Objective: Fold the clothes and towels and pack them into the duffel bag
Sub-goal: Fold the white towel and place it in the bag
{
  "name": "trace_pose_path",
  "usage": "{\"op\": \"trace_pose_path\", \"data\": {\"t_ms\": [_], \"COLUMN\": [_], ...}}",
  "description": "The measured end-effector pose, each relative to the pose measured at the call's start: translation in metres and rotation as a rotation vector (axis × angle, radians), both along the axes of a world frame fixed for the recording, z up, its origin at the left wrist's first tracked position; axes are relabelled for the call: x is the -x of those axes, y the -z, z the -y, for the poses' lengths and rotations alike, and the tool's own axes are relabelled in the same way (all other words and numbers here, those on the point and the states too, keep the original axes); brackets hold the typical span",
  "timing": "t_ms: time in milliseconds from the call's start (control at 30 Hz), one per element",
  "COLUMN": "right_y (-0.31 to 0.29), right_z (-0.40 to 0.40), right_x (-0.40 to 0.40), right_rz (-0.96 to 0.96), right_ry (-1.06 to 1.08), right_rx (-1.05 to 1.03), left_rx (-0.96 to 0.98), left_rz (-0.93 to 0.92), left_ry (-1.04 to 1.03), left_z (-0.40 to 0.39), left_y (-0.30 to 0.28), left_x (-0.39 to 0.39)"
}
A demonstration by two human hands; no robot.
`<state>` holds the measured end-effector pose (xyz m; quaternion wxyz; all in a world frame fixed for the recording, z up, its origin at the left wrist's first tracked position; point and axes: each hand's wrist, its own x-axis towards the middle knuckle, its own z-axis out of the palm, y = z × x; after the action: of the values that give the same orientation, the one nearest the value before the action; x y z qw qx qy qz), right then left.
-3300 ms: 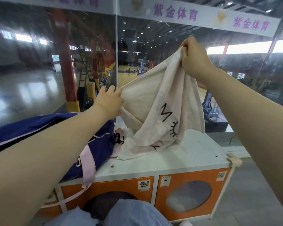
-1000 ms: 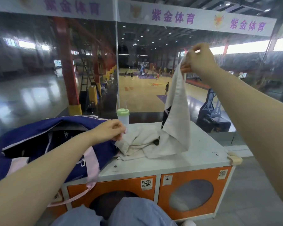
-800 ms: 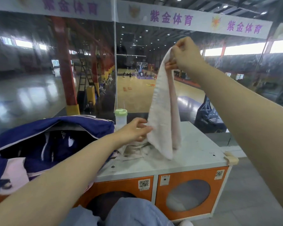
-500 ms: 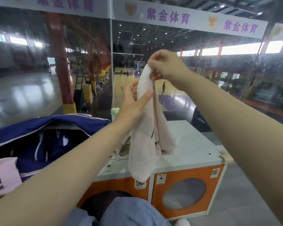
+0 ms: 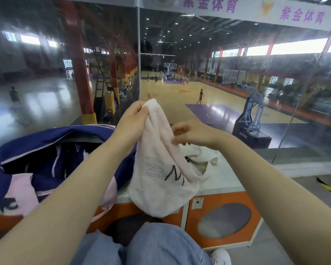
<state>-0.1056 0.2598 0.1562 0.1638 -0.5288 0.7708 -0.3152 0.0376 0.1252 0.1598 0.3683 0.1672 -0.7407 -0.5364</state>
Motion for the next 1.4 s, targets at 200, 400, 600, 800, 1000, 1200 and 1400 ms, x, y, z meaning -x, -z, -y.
{"op": "trace_pose_path", "data": {"t_ms": [200, 400, 600, 800, 1000, 1200, 1400], "right_y": [0.045, 0.053, 0.095, 0.113, 0.087, 0.055, 0.024], "right_z": [-0.007, 0.006, 0.015, -0.007, -0.033, -0.022, 0.011], "right_x": [0.006, -0.036, -0.060, -0.004, 0.053, 0.087, 0.110], "right_rz": [-0.064, -0.348, -0.126, -0.214, -0.362, -0.566, -0.663], "right_ry": [0.183, 0.282, 0.332, 0.260, 0.284, 0.274, 0.734], "right_rx": [0.079, 0.316, 0.510, 0.187, -0.069, -0.352, 0.194], "left_rx": [-0.464, 0.132, 0.383, 0.207, -0.368, -0.620, -0.373], "left_rz": [-0.183, 0.291, 0.385, -0.041, -0.665, -0.758, -0.541], "left_ry": [-0.036, 0.411, 0.260, -0.119, -0.494, -0.604, -0.554], "left_z": [0.000, -0.009, 0.030, 0.039, 0.047, 0.050, 0.046], "left_y": [0.025, 0.066, 0.076, 0.078, 0.077, 0.083, 0.087], "left_x": [0.005, 0.009, -0.005, 0.000, -0.002, 0.000, 0.007]}}
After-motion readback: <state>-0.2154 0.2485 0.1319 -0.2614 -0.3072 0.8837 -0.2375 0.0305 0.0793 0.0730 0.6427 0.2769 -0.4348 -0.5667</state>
